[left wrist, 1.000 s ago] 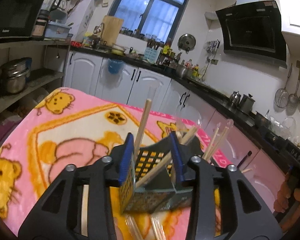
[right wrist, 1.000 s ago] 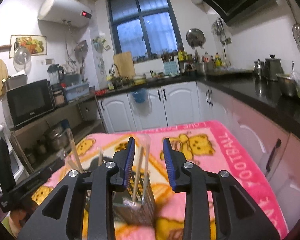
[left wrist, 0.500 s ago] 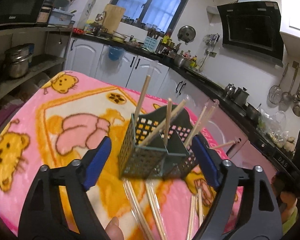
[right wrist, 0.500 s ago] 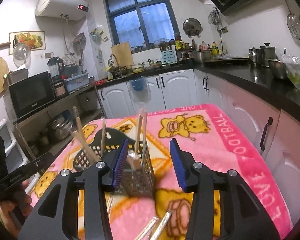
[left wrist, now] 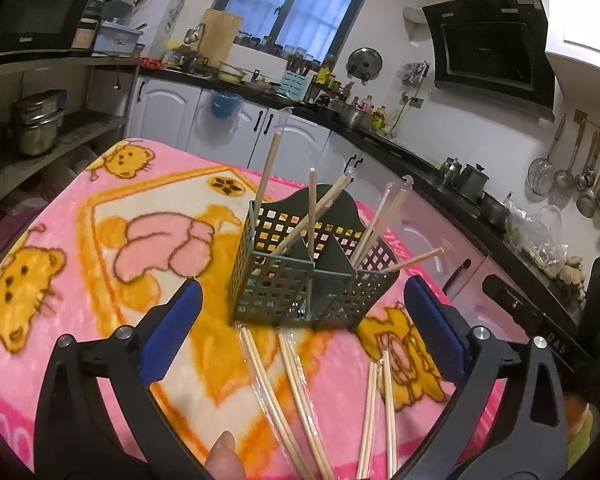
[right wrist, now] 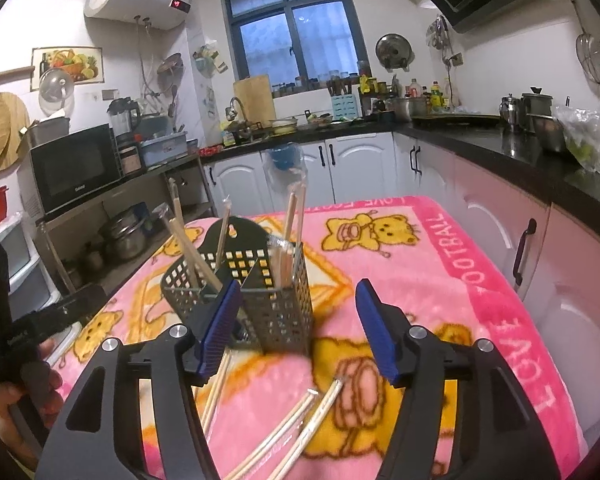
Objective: Organize utensils
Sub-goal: 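Lower the left tool and close it on a wrapped chopstick while the right tool grasps another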
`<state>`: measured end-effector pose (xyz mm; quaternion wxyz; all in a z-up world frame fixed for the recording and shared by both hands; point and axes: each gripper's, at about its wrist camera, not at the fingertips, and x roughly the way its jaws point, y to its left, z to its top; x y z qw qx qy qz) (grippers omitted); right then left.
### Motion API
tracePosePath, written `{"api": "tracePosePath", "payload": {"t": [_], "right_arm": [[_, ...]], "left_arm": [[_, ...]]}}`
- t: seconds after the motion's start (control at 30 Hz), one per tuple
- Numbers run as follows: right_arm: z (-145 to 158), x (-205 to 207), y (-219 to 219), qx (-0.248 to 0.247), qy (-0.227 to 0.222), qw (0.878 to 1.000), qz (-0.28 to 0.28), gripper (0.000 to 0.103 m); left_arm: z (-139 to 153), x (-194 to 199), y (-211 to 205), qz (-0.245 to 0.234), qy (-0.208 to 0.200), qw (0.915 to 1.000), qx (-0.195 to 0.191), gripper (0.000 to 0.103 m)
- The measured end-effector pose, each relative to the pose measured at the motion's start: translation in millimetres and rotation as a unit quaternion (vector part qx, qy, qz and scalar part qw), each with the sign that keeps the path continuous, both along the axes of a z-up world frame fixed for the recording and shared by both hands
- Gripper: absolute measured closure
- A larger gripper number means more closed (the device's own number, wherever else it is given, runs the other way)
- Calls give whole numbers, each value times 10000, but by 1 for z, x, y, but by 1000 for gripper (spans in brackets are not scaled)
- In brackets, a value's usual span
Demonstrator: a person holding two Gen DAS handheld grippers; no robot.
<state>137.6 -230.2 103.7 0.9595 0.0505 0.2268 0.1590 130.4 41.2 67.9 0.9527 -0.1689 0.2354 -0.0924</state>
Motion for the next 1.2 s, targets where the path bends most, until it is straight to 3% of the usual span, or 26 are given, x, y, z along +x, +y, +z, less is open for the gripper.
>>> {"api": "tracePosePath", "payload": {"t": [0.63,1.13,1.2], "right_arm": [[-14,-23,-16,-145,262,9995,-72,43],[-54,-19,-24,-194,907,9957,-7,43],[-57,-19,-24,-211,949,9953,-2,43]], "left_arm": [[-10,-19,-5,-175,177,9997,-15,10],[-50,-5,-42,-655,719,9944,418,10],[-55,-2,-46,-696,789,9935,434,15]]}}
